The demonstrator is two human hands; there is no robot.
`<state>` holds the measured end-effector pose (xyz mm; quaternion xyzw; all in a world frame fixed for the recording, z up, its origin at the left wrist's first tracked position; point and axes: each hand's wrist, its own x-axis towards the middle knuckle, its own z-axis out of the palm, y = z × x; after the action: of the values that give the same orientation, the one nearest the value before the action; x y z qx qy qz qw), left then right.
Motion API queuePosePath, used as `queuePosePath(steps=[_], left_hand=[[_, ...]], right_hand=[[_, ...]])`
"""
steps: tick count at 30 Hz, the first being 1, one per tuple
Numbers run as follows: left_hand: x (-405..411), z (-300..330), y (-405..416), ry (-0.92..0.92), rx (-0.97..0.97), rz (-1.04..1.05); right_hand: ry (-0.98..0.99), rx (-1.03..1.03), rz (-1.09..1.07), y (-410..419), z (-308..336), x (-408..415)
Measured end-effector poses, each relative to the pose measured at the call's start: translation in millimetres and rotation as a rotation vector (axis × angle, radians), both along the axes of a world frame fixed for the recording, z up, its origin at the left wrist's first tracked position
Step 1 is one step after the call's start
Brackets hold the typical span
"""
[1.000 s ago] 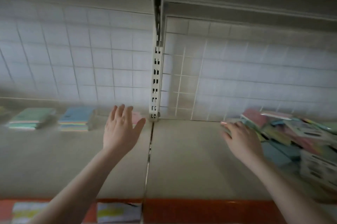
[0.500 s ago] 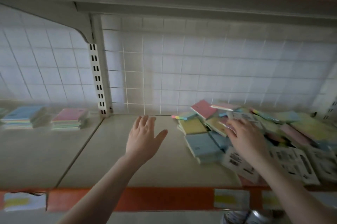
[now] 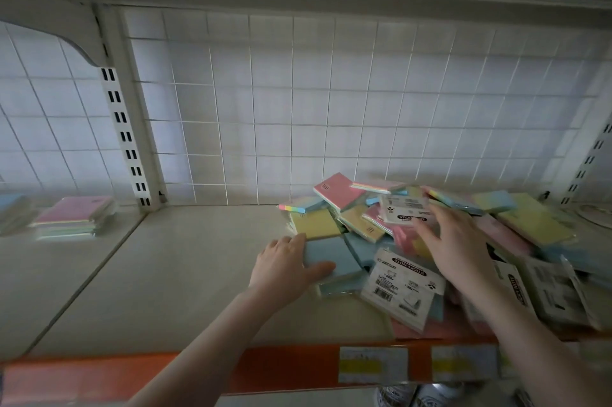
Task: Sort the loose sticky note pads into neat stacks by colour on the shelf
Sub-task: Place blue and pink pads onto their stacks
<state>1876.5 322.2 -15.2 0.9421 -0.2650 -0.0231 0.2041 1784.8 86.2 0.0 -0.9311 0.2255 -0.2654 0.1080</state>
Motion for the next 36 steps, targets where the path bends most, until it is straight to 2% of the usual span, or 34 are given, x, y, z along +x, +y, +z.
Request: queuePosePath(steps=[4, 10, 12, 18, 22, 27, 30, 36], left_hand=[[2.9, 0.4, 2.4, 0.015, -0.038, 0.012], [10.8, -6.6, 10.8, 0.082, -0.21, 0.058], [14.3, -7.9, 13.0, 0.097, -0.257, 0.073], [22.5, -7.8, 19.7, 0.086, -0.377, 0.115], [26.9, -9.4, 25.0, 0.084, -0.417, 0.127], [28.2, -11.0, 27.2, 0.073, -0.428, 0.12], [28.6, -10.7, 26.5, 0.085, -0.453, 0.122], [29.0, -7.7, 29.3, 0.279, -0.646, 0.142]], right_hand=[[0.073, 0.002, 0.024, -7.1, 1.8, 8.9], [0.086, 0.03, 0.157, -12.5, 11.6, 10.8], [0.11, -0.024, 0.163, -12.2, 18.1, 10.3], [0.133, -0.353, 0.201, -9.2, 22.0, 7.9], [0.018, -0.565, 0.279, -6.2, 20.2, 9.6], [-0.198, -0.646, 0.334, -1.6, 23.6, 8.8], [-0.29, -0.49, 0.301, 0.6, 20.5, 8.4], [-0.356, 0.17, 0.247, 7.6, 25.0, 14.6]])
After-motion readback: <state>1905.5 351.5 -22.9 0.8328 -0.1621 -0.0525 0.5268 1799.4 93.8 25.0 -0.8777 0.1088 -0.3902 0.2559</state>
